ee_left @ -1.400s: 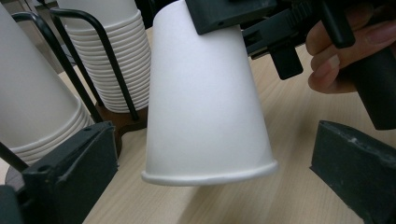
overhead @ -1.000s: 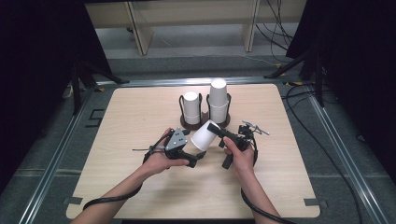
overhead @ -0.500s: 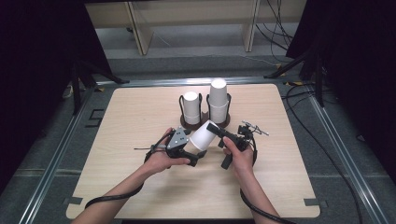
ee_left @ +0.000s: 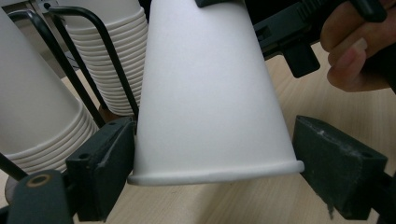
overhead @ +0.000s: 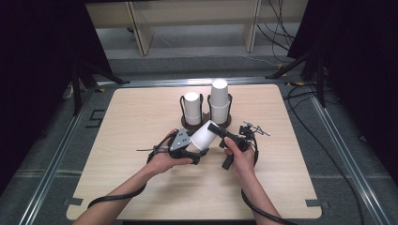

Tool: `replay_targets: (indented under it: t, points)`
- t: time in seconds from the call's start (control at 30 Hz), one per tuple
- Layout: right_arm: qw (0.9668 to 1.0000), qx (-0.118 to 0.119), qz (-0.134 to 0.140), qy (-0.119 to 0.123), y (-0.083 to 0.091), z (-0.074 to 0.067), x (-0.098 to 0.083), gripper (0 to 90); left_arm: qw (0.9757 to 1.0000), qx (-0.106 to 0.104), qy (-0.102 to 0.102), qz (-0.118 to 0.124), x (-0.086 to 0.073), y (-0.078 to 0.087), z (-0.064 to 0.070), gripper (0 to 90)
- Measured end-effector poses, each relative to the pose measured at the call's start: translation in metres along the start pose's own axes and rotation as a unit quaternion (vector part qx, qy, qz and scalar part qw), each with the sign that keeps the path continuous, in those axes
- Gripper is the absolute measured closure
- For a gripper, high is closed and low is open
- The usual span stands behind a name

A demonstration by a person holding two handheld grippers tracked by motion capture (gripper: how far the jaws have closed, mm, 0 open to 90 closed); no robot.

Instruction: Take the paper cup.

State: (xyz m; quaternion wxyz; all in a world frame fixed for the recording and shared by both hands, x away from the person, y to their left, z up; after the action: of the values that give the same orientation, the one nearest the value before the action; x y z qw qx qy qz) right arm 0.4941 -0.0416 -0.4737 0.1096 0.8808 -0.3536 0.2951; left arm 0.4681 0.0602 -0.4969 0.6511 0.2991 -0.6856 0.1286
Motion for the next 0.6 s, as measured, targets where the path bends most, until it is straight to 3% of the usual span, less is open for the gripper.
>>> replay_targets:
  t: [0.13, 0.3, 0.37, 0.53, 0.57, 0.6]
  points:
    - [0.9999, -0.006, 0.004, 0.010, -0.0007, 0.0024, 0.0007, 35.5, 1.0000, -0.003, -0.003, -0.005, -0.0014, 0.0006, 0.0004, 14.9]
    - [1.0000, -0.009, -0.001, 0.001, -0.0006, 0.0025, -0.0006, 35.5, 1.0000, -0.003, -0.004, -0.004, -0.0014, 0.0012, 0.0006, 16.6]
    - [1.0000, 0.001, -0.002, -0.009, -0.0004, 0.0013, -0.0008, 35.3, 1.0000, -0.004, -0.003, -0.002, -0.0009, 0.0014, 0.0008, 17.7]
    - [1.0000, -0.001, -0.001, -0.008, -0.0014, 0.0021, 0.0002, 34.6, 1.0000, -0.005, -0.006, 0.000, 0.0003, 0.0027, -0.0003, 20.2]
    - [1.0000, 0.001, 0.003, 0.002, -0.0021, 0.0033, 0.0010, 34.4, 1.0000, -0.005, -0.007, -0.001, 0.0004, 0.0029, -0.0007, 20.8]
    - [0.9999, -0.002, -0.001, -0.015, -0.0013, 0.0010, 0.0000, 34.2, 0.9999, -0.009, -0.011, -0.007, 0.0001, 0.0041, -0.0011, 21.4]
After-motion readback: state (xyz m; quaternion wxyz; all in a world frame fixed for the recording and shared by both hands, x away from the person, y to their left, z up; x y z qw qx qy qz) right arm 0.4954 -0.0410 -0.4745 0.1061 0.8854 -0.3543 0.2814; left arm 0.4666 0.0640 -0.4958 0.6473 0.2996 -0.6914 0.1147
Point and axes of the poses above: each handheld gripper's, and its own axes: y roughly backward along the jaws, x roughly out of its top, z roughly to its right, the point moved 9 cm from there along -y, roughly forward along the jaws, and after that the axes turned 8 degrees about z, right-handed, at the moved point
